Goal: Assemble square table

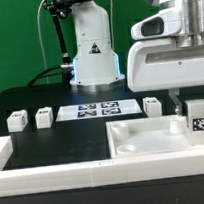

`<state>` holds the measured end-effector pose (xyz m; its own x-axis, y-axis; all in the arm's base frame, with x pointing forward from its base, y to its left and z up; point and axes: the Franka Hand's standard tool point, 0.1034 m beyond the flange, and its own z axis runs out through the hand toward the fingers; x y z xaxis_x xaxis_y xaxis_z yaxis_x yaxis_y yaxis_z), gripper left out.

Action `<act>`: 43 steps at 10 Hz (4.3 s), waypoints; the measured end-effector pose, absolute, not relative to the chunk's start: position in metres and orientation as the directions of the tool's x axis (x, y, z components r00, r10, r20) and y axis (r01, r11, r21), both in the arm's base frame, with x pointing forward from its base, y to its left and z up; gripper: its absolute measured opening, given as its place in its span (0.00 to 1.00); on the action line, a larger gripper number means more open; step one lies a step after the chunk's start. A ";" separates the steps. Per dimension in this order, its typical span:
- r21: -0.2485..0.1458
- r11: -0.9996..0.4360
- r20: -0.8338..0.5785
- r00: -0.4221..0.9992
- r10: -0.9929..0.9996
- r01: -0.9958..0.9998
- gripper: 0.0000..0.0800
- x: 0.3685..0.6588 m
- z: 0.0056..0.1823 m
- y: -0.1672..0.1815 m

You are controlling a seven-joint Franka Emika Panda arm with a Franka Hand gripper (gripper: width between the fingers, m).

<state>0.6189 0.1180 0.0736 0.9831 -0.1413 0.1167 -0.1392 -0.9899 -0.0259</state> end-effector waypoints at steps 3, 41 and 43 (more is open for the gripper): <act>-0.036 -0.978 0.114 0.972 -0.207 -0.204 0.36 0.619 0.074 0.118; -0.208 -0.308 -0.021 0.319 -0.948 -0.928 0.81 0.596 0.103 0.123; -0.205 -0.310 -0.020 0.321 -0.947 -0.928 0.81 0.596 0.102 0.123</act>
Offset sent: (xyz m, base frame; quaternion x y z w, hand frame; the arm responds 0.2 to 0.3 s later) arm 0.0000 0.0000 0.0000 0.0000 0.0000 0.1938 0.9810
